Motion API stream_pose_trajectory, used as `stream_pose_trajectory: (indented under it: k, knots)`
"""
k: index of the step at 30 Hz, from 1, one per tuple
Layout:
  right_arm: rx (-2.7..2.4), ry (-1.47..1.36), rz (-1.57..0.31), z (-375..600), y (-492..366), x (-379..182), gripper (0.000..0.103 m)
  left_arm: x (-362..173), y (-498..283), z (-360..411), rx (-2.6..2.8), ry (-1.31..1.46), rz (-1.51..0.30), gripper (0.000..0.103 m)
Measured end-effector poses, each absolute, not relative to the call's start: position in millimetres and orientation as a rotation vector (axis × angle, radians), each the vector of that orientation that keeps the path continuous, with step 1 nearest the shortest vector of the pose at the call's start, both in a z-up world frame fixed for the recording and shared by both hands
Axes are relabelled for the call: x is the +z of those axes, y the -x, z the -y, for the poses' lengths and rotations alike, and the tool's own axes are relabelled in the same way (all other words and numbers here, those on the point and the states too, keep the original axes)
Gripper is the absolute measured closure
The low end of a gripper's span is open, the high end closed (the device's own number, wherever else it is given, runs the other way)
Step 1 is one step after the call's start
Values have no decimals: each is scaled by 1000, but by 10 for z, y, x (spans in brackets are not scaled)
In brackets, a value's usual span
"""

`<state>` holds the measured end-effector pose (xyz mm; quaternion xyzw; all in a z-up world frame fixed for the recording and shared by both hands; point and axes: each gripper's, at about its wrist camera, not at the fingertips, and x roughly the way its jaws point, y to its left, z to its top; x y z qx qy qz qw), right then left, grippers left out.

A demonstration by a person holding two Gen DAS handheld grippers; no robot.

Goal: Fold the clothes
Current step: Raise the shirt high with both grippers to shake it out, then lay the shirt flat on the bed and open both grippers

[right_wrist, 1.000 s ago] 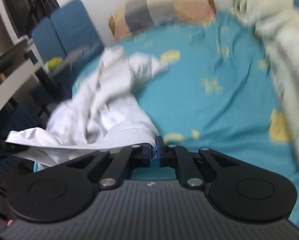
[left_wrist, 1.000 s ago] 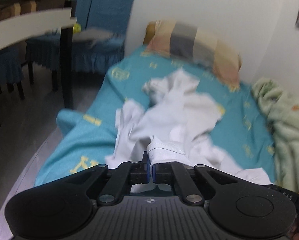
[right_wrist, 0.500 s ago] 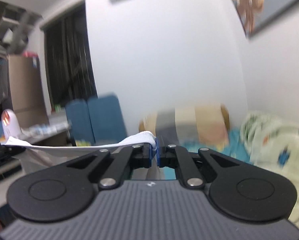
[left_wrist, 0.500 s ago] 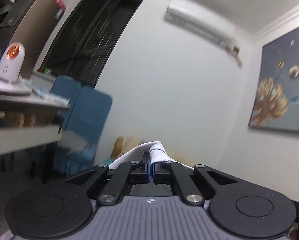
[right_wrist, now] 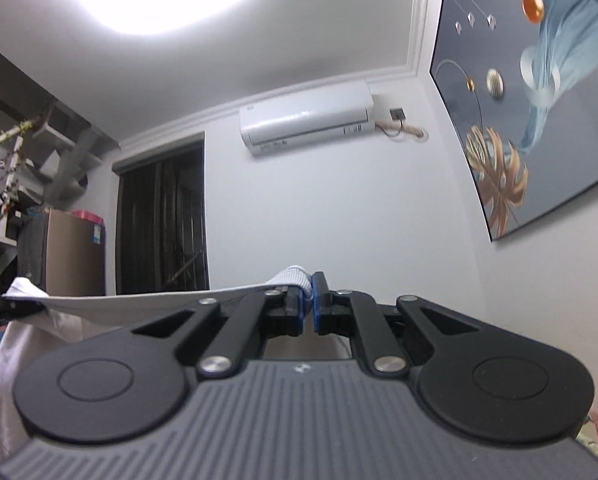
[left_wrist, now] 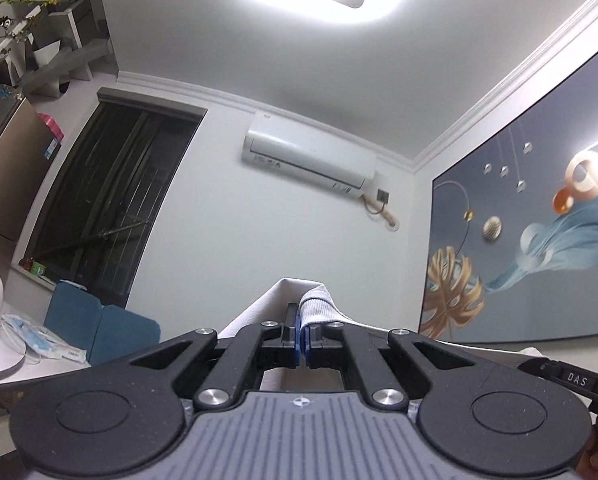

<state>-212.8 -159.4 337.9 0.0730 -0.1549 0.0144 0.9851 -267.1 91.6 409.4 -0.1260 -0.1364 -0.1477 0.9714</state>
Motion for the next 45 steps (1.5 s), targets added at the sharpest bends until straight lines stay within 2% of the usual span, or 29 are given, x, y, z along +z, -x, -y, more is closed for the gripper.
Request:
stream_pose_trajectory:
  k: [3,6,9,14,18,24,31,35,39,42,44,45]
  knots:
    - [33,-148,291,1585,2044,3490,95,4187,2747,-913,-292,255,281,101]
    - [-2,-124,260,1587,1744,3418,95,4131,2456,-907,-272,255,258,101]
    - [-28,-114,218,1640,1317,3198,95,3916,1839,-876,-251,255,200,101]
    - [-41,-169,93,1834,341,2599,95,3242,597,-775,-226,264,62,100]
    - [-66,-220,-35,2028,-597,2013,95,2592,-500,-634,-198,255,-79,100]
    - [-120,-221,-230,2298,-2137,902,95,1328,-2231,-450,-176,280,-277,100]
    - [-148,-230,-437,2717,-3856,-700,95,-442,-4170,-182,-158,238,-481,100]
    - [-126,-256,-555,2834,-4465,-1510,95,-1334,-4954,-110,-139,227,-617,100]
    - [-73,-371,-645,2952,-4735,-1973,94,-1857,-5366,-155,-120,250,-726,99]
    - [-44,-400,-647,2976,-4751,-2057,92,-1988,-5460,-212,-124,276,-754,91]
    - [-28,-383,-662,2966,-4753,-2022,88,-1897,-5392,-245,-125,262,-757,75]
    - [-19,-372,-673,2958,-4747,-1991,84,-1836,-5347,-262,-125,252,-758,61]
